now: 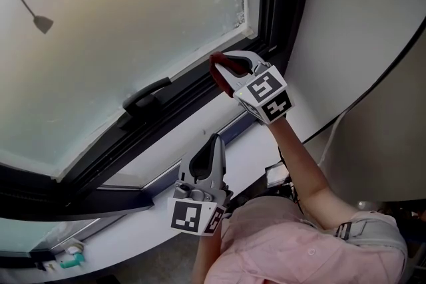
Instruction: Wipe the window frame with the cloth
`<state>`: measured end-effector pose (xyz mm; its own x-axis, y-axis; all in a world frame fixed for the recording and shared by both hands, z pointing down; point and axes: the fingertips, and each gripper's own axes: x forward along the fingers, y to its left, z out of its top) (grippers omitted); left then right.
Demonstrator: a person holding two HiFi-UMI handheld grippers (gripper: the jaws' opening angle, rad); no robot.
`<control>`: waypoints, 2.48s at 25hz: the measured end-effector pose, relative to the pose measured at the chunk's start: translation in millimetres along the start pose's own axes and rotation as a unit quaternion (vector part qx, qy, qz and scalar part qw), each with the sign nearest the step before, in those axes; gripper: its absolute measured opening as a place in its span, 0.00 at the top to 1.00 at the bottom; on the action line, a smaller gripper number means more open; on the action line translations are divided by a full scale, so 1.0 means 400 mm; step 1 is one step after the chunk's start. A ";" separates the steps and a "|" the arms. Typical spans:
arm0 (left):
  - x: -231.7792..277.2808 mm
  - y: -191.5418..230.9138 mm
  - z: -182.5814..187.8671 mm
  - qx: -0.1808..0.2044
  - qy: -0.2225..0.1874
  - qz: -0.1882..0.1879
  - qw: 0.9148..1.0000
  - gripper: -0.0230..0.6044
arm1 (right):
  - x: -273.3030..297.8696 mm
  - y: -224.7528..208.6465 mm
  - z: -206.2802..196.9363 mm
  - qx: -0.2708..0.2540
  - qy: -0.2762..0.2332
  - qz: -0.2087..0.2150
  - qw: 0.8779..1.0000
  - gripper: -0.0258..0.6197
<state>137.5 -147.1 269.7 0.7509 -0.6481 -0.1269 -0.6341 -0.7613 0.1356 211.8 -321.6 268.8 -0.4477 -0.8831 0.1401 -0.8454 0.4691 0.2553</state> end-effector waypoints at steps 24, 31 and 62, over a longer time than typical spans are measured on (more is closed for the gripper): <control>0.020 -0.026 -0.010 -0.009 0.001 -0.010 1.000 0.97 | -0.033 -0.147 -0.043 0.015 0.006 -0.047 0.999 0.87; 0.011 -0.026 -0.006 -0.011 -0.001 -0.007 1.000 0.97 | -0.052 -0.214 -0.062 0.016 0.011 -0.079 0.997 0.87; -0.391 0.211 0.040 0.031 0.002 0.160 0.987 0.97 | -0.002 0.502 0.194 0.022 -0.120 0.101 0.987 0.87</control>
<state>-36.2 -110.3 285.1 0.5118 -0.8550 -0.0836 -0.8485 -0.5183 0.1069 19.9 -226.9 245.6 -0.6601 -0.7497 -0.0474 -0.7414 0.6400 0.2018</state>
